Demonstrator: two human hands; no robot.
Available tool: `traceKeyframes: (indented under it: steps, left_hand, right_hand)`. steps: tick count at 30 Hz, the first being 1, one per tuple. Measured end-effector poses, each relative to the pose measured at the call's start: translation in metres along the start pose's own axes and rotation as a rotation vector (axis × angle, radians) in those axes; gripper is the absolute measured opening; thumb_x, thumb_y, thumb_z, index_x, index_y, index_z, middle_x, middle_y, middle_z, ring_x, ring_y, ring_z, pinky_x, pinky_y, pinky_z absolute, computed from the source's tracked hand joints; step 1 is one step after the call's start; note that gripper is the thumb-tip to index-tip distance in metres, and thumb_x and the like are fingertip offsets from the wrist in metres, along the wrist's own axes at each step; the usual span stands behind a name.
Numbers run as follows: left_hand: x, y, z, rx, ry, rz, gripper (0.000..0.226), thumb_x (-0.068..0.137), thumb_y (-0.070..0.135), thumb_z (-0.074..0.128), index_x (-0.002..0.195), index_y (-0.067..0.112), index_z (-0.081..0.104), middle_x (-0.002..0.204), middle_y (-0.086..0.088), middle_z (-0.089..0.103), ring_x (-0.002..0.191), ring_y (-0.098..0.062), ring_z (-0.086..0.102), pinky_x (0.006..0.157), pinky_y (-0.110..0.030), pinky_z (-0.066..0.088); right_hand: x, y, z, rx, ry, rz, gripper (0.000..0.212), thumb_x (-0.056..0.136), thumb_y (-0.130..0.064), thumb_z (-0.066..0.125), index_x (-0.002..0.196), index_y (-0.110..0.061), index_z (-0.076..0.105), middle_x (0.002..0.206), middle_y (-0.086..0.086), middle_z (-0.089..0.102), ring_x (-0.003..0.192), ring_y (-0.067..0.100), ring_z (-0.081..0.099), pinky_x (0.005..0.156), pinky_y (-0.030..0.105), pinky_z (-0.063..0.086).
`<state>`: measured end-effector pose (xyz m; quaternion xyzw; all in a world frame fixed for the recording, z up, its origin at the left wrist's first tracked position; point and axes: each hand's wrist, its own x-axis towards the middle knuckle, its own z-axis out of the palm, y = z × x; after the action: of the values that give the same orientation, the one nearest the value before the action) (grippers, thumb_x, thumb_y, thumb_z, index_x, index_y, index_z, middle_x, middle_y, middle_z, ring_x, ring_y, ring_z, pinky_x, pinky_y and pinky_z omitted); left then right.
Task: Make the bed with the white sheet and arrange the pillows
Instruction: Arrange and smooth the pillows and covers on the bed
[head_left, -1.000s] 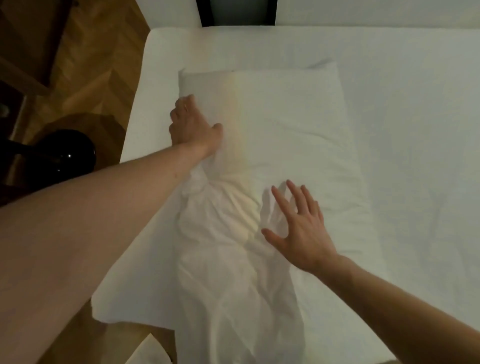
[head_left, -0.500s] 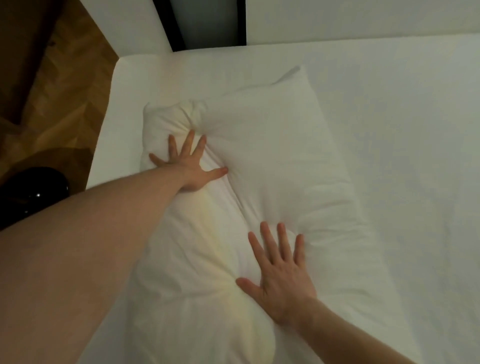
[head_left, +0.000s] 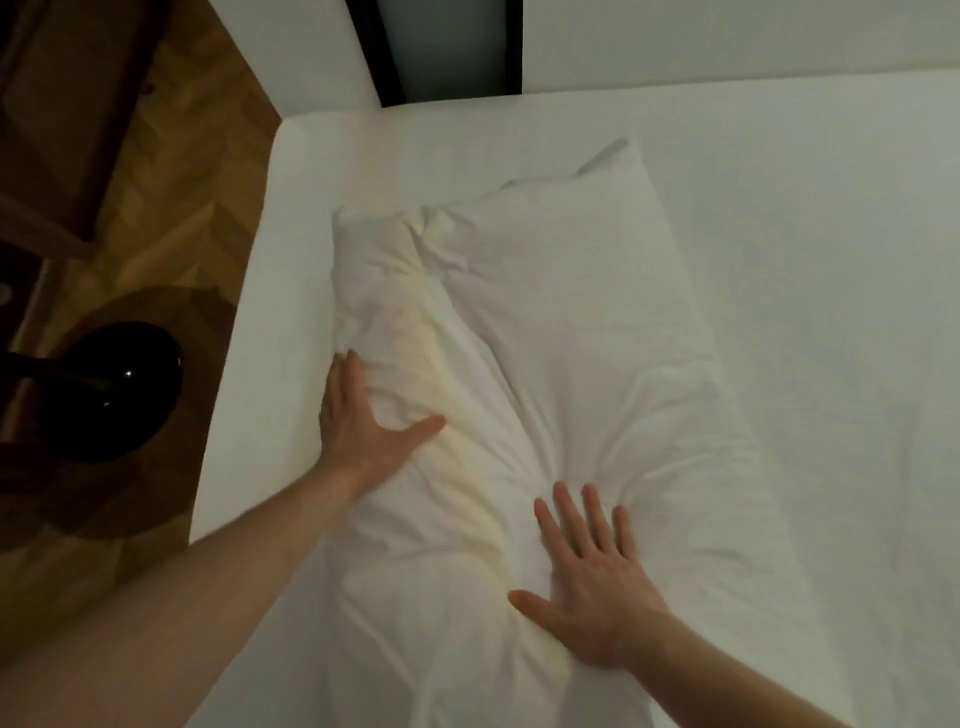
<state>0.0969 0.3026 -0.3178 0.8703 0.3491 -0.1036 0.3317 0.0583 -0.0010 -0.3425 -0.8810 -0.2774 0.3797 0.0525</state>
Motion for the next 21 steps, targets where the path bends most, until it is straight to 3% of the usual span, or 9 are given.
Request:
traceKeyframes:
  steps: [2, 3, 5, 8, 10, 12, 14, 17, 21]
  left_hand:
    - [-0.054, -0.032, 0.003, -0.297, -0.098, -0.253, 0.148, 0.050, 0.076, 0.084, 0.161, 0.026, -0.001, 0.165, 0.001, 0.016, 0.149, -0.021, 0.028, 0.115, -0.033, 0.032]
    - [-0.080, -0.042, 0.006, -0.426, -0.147, -0.339, 0.142, 0.049, 0.072, 0.086, 0.160, 0.025, 0.010, 0.159, 0.002, 0.031, 0.140, -0.020, 0.042, 0.104, -0.030, 0.041]
    - [-0.133, -0.057, 0.018, -0.515, -0.236, -0.424, 0.118, 0.047, 0.068, 0.088, 0.145, 0.025, 0.039, 0.134, 0.007, 0.058, 0.116, -0.012, 0.062, 0.086, -0.018, 0.048]
    - [-0.181, -0.076, 0.040, -0.606, -0.270, -0.482, 0.081, 0.062, 0.048, 0.090, 0.129, 0.025, 0.050, 0.106, 0.017, 0.064, 0.080, 0.011, 0.067, 0.059, -0.003, 0.046]
    - [-0.188, -0.091, 0.049, -0.633, -0.273, -0.515, 0.087, 0.058, 0.055, 0.088, 0.132, 0.025, 0.054, 0.109, 0.017, 0.066, 0.086, 0.009, 0.066, 0.067, -0.007, 0.049]
    - [-0.184, -0.107, 0.055, -0.604, -0.280, -0.559, 0.093, 0.055, 0.061, 0.091, 0.133, 0.022, 0.060, 0.117, 0.011, 0.069, 0.099, -0.003, 0.067, 0.084, -0.021, 0.053]
    - [-0.176, -0.118, 0.059, -0.581, -0.303, -0.589, 0.086, 0.061, 0.053, 0.091, 0.133, 0.015, 0.062, 0.118, 0.005, 0.070, 0.103, -0.012, 0.068, 0.095, -0.028, 0.051]
    - [-0.166, -0.122, 0.058, -0.517, -0.394, -0.568, 0.078, 0.064, 0.034, 0.094, 0.132, 0.013, 0.062, 0.121, 0.001, 0.069, 0.104, -0.018, 0.067, 0.098, -0.033, 0.051]
    - [-0.166, -0.125, 0.041, -0.471, -0.541, -0.501, 0.103, 0.055, 0.040, 0.095, 0.144, 0.019, 0.048, 0.132, 0.004, 0.064, 0.115, -0.017, 0.063, 0.101, -0.038, 0.052]
  right_hand:
    - [-0.015, -0.004, 0.007, 0.002, -0.011, -0.007, 0.099, 0.089, -0.086, 0.017, 0.161, -0.030, -0.020, 0.165, -0.001, -0.036, 0.148, 0.030, -0.040, 0.121, 0.053, -0.019]
    - [-0.021, -0.007, 0.010, 0.007, -0.006, -0.006, 0.096, 0.090, -0.084, 0.017, 0.161, -0.030, -0.019, 0.165, -0.002, -0.035, 0.149, 0.029, -0.039, 0.122, 0.052, -0.018]
    - [-0.035, -0.016, 0.015, 0.040, 0.023, 0.003, 0.089, 0.093, -0.081, 0.016, 0.161, -0.035, -0.018, 0.165, -0.007, -0.035, 0.151, 0.024, -0.036, 0.124, 0.050, -0.017]
    - [-0.057, -0.033, 0.037, 0.085, 0.099, -0.004, 0.080, 0.095, -0.078, 0.011, 0.161, -0.041, -0.016, 0.164, -0.013, -0.036, 0.151, 0.018, -0.036, 0.124, 0.047, -0.016]
    - [-0.071, -0.041, 0.061, 0.088, 0.103, 0.009, 0.082, 0.093, -0.079, 0.005, 0.162, -0.037, -0.010, 0.167, -0.011, -0.030, 0.154, 0.021, -0.030, 0.124, 0.049, -0.013]
    - [-0.079, -0.042, 0.082, 0.072, 0.099, 0.027, 0.082, 0.095, -0.077, 0.009, 0.164, -0.033, 0.000, 0.172, -0.007, -0.017, 0.158, 0.025, -0.017, 0.125, 0.051, -0.006]
    - [-0.079, -0.040, 0.093, 0.057, 0.092, 0.028, 0.079, 0.098, -0.074, 0.015, 0.165, -0.033, 0.009, 0.173, -0.005, -0.006, 0.159, 0.027, -0.008, 0.124, 0.051, -0.003]
    - [-0.082, -0.036, 0.100, 0.032, 0.085, 0.013, 0.075, 0.099, -0.070, 0.025, 0.164, -0.033, 0.017, 0.173, -0.005, 0.001, 0.160, 0.026, -0.002, 0.124, 0.048, -0.004]
    - [-0.109, -0.031, 0.084, 0.089, 0.028, -0.061, 0.073, 0.097, -0.063, 0.033, 0.163, -0.035, 0.020, 0.170, -0.013, 0.000, 0.160, 0.019, 0.001, 0.125, 0.039, -0.003]
